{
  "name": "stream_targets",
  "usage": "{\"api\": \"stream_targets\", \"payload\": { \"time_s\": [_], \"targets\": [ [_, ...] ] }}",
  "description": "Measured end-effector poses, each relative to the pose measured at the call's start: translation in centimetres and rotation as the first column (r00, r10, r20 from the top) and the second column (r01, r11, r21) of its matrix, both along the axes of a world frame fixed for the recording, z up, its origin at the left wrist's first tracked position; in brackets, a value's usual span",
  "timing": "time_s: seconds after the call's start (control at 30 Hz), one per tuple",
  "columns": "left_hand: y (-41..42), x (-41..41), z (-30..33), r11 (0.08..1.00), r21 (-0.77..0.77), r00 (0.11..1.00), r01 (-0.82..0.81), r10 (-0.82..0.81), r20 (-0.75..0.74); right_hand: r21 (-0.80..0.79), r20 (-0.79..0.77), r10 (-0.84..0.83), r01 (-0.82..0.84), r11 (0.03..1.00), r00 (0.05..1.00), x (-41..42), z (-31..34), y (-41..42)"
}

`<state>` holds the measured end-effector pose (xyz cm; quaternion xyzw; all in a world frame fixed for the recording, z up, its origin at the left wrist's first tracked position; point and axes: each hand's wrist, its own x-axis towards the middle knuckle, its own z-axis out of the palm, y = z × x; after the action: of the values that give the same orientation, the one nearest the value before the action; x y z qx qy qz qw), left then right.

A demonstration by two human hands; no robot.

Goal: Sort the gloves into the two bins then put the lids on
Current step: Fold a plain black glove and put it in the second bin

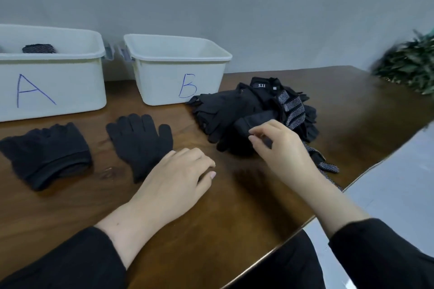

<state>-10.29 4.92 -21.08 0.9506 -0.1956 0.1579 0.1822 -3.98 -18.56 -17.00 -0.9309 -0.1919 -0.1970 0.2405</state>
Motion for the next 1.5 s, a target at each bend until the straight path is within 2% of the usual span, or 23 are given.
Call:
{"api": "stream_targets", "payload": {
  "time_s": [0.07, 0.13, 0.2, 0.27, 0.37, 0.53, 0.63, 0.8, 0.87, 1.03, 1.1, 1.23, 1.33, 1.5],
  "targets": [
    [-1.2, 0.3, -0.1, 1.0, -0.004, 1.0, 0.027, -0.027, -0.01, -0.087, -0.043, -0.107, 0.103, 0.991, 0.993, 1.1, 0.8, -3.0],
    [-1.8, 0.4, -0.1, 0.999, -0.023, 0.999, 0.04, -0.041, -0.025, -0.271, -0.084, -0.175, 0.146, 0.951, 0.981, 2.5, 1.2, -5.7],
    [-2.1, 0.3, 0.0, 0.998, -0.041, 0.998, 0.049, -0.05, -0.039, -0.463, -0.183, -0.181, 0.078, 0.883, 0.966, 3.9, 1.4, -7.7],
    [-2.0, 0.1, 0.0, 0.998, -0.044, 0.997, 0.053, -0.055, -0.048, -0.588, -0.285, -0.174, -0.028, 0.809, 0.943, 5.0, 1.5, -9.1],
    [-1.6, -0.2, 0.2, 0.997, -0.063, 0.998, 0.045, -0.048, -0.051, -0.648, -0.342, -0.159, -0.11, 0.754, 0.926, 6.1, 1.7, -9.8],
    [-1.0, -0.3, 0.4, 0.997, -0.081, 0.999, 0.022, -0.026, -0.045, -0.713, -0.36, -0.168, -0.154, 0.684, 0.918, 7.5, 1.6, -9.5],
    [-0.9, -0.4, 0.4, 0.996, -0.087, 0.999, 0.02, -0.024, -0.043, -0.648, -0.343, -0.148, -0.12, 0.752, 0.927, 7.4, 2.2, -9.4],
    [-0.7, -0.4, 0.8, 0.993, -0.121, 1.0, 0.015, -0.016, -0.007, -0.423, -0.384, -0.091, -0.088, 0.902, 0.919, 5.4, 6.8, -8.3],
    [-0.6, -0.3, 0.9, 0.988, -0.151, 1.0, -0.001, 0.004, 0.016, -0.285, -0.402, -0.031, -0.093, 0.954, 0.915, 4.7, 9.1, -7.5],
    [-0.3, -0.4, 1.0, 0.961, -0.273, 0.991, -0.039, 0.071, 0.111, 0.052, -0.397, 0.19, -0.185, 0.981, 0.898, 3.2, 13.1, -3.7],
    [0.0, -0.4, 1.1, 0.937, -0.345, 0.984, -0.056, 0.111, 0.141, 0.128, -0.384, 0.242, -0.208, 0.97, 0.891, 2.9, 13.7, -1.7],
    [0.9, -0.5, 1.6, 0.816, -0.572, 0.978, -0.09, 0.182, 0.105, 0.179, -0.384, 0.282, -0.229, 0.957, 0.879, 2.4, 14.1, 2.3],
    [1.8, -0.4, 1.8, 0.704, -0.703, 0.982, -0.099, 0.185, 0.048, 0.107, -0.418, 0.271, -0.249, 0.962, 0.867, 1.6, 13.7, 5.1],
    [2.3, -0.1, 1.9, 0.546, -0.816, 0.981, -0.19, 0.129, -0.142, -0.034, -0.44, 0.314, -0.365, 0.93, 0.841, 0.3, 12.1, 8.7]
  ]
}}
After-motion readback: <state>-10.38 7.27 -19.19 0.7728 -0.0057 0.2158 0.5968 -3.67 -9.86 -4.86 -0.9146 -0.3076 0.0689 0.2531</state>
